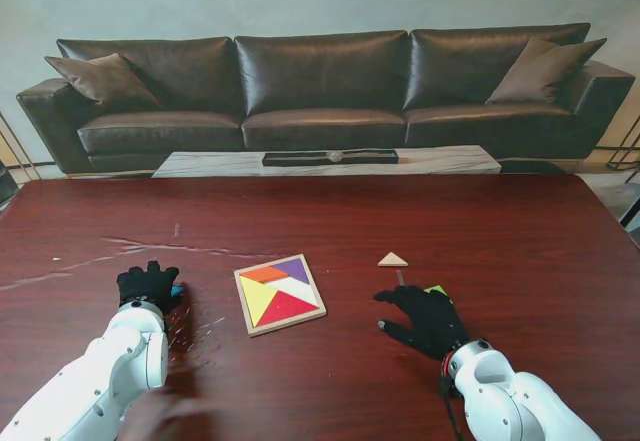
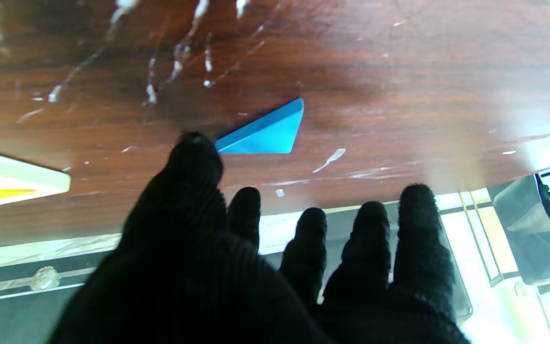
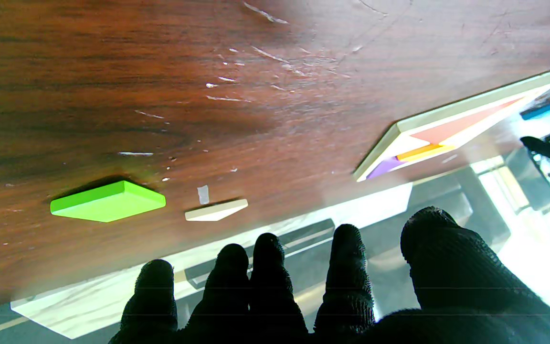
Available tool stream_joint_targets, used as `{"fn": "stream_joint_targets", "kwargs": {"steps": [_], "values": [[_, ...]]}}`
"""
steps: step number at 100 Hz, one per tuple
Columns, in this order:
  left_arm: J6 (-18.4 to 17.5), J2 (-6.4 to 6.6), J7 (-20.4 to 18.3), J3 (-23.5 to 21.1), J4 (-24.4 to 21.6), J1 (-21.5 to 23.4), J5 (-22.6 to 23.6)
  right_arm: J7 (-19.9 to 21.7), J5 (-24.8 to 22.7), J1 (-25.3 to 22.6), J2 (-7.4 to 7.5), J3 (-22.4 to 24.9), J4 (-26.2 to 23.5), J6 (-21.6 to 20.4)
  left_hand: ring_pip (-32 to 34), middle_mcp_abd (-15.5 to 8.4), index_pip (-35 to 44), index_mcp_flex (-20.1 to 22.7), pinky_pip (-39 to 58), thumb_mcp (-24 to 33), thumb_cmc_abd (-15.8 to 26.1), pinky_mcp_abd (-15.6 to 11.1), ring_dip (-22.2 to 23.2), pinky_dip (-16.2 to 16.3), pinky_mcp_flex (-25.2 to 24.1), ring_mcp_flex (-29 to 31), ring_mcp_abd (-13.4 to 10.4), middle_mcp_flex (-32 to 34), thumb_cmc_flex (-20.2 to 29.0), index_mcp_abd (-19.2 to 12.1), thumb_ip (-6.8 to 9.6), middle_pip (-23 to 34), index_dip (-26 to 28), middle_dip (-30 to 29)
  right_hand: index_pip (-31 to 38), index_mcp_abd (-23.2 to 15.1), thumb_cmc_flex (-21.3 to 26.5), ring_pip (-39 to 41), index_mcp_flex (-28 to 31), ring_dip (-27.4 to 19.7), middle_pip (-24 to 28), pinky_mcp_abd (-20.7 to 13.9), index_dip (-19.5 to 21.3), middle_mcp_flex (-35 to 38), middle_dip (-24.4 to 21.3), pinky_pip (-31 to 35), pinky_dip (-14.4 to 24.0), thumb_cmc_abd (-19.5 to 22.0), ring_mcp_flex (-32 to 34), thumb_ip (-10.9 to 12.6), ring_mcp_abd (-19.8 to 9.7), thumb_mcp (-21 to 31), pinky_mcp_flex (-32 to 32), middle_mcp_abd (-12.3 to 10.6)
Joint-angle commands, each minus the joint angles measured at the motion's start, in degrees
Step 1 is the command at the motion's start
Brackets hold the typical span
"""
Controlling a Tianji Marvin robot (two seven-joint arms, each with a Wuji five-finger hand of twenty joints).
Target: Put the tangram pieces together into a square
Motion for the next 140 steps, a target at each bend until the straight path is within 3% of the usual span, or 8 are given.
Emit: {"fn": "stream_joint_targets", "kwargs": {"steps": [1,45,70,91,117,140], "values": [[0.1,0.11,0.0,0.0,1.0,-0.6,-0.5,0.3,-0.1,-0.4,-0.06,-0.2,-0.5,0.1,1.2,2.2,0.9,-1.7,1.9,4.7,-1.6,1.3,-0.2,-1.8,0.6,1.0,2.0,-2.1,0.9,-0.2,1.33,0.1,-0.9,-0.1,-0.2,-1.8,0.7,-0.4,-1.9,0.4,-0.1,0.2,0.8,-1.0,-0.1,-1.2,1.0,0.8,-0.4,1.0,-0.5,0.2,-0.2,-0.6],[0.4,-0.08,0.8,2.3,5.5,-3.8,-6.3,0.6,0.0,-0.2,-0.05,-0.4,-0.5,0.8,4.2,3.3,1.5,-2.5,4.9,6.9,-3.1,0.4,0.5,-2.3,5.7,4.0,3.0,1.0,2.4,0.1,1.06,2.5,-1.2,0.0,-0.2,-1.9,0.9,-0.3,-1.9,0.4,-0.2,0.1,0.7,-1.0,-0.1,-1.3,0.9,0.9,-0.5,1.0,-0.5,0.1,-0.3,-0.6],[1.8,0.0,0.0,3.1,5.8,-3.6,-7.3,0.5,0.1,0.0,-0.07,-0.4,-0.4,0.6,7.8,3.8,4.3,-1.4,7.6,10.5,-4.7,-1.5,1.0,-3.4,11.6,8.3,2.2,5.7,2.6,0.5,0.64,6.4,-1.8,-0.1,-0.1,-2.0,0.9,-0.3,-2.0,0.4,-0.1,0.1,0.7,-1.0,-0.1,-1.3,0.9,1.0,-0.5,1.0,-0.6,0.1,-0.3,-0.6],[2.2,-0.11,1.1,4.3,7.2,-3.7,-8.1,0.3,0.2,0.0,-0.11,-0.4,-0.4,0.6,11.2,3.6,7.0,0.5,9.4,14.6,-6.7,-3.8,2.2,-4.5,18.5,15.2,-0.2,11.5,2.7,0.7,0.35,9.7,-2.0,0.0,-0.1,-2.0,1.0,-0.2,-1.9,0.4,0.0,0.1,0.7,-1.0,-0.1,-1.4,0.9,1.0,-0.5,1.0,-0.6,0.1,-0.3,-0.5],[2.6,0.1,0.4,5.8,7.1,-3.3,-7.7,0.2,0.3,0.0,-0.11,-0.6,-0.4,0.4,16.9,1.2,11.8,4.7,11.6,23.4,-11.4,-8.6,6.2,-7.1,25.5,22.9,-5.9,17.5,1.9,0.7,-0.11,15.4,-2.3,3.0,-0.1,-2.0,1.0,-0.2,-1.9,0.4,-0.1,0.1,0.6,-1.0,-0.1,-1.4,0.9,1.0,-0.5,1.0,-0.7,0.1,-0.2,-0.6],[3.1,-0.22,2.6,6.9,8.1,-2.9,-8.3,0.2,0.2,0.0,-0.12,-0.6,-0.4,0.3,19.8,-0.4,16.1,11.0,14.1,28.0,-14.7,-9.6,8.8,-8.2,29.6,27.0,-8.3,21.0,2.3,0.8,-0.41,20.2,-1.7,6.4,-0.1,-2.0,1.0,-0.2,-1.9,0.4,-0.1,0.1,0.6,-1.0,-0.1,-1.4,0.9,1.0,-0.5,1.0,-0.7,0.1,-0.2,-0.6]]}}
